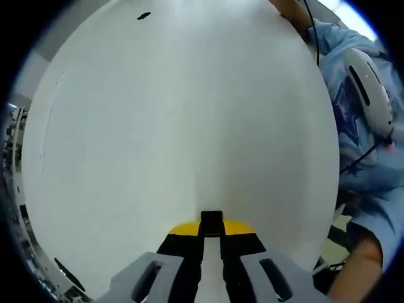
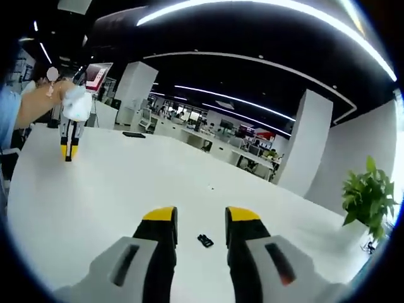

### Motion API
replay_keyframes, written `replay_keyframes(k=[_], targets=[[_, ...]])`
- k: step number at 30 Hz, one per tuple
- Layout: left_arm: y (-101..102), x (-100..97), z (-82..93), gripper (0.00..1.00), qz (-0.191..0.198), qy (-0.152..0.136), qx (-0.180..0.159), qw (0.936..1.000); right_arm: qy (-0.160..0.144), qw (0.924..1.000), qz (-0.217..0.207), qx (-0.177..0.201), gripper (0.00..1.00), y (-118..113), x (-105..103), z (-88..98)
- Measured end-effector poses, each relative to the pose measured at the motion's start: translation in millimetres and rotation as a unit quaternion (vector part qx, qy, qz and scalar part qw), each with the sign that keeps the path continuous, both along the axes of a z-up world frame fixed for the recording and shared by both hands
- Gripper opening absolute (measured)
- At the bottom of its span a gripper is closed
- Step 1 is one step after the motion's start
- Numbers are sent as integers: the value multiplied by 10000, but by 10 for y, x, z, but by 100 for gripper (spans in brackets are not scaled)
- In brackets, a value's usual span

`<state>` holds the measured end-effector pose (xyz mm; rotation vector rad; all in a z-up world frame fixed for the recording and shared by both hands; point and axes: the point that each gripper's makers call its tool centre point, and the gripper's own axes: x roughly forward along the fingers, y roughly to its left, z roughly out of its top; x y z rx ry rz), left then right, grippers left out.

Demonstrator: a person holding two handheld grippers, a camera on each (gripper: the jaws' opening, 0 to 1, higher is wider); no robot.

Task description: Snap the two parts of the plastic buckle together until the buckle closes and remains connected.

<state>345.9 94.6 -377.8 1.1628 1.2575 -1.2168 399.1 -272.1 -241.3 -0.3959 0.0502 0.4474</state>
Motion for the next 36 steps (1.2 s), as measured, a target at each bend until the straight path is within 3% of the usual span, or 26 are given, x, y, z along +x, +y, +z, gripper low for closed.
replay_keyframes(k=[5,11,24,30,36], targets=[[1,2,1,8,-6,-3,34,10000,-101,9998,-48,-194,29,-26,19,162],[-9,-8,-5,8,-29,-4,130,9999,-18,9989,54,-455,26,-56,76,259],[1,-6,0,8,-85,-12,185,9998,677,9887,393,-1275,26,-225,382,172],[2,-5,-1,8,-64,12,143,9999,1128,9750,682,-1786,26,-242,473,19],[3,-7,-4,8,-40,24,130,9999,1662,9512,1096,-2359,26,-203,524,-196]])
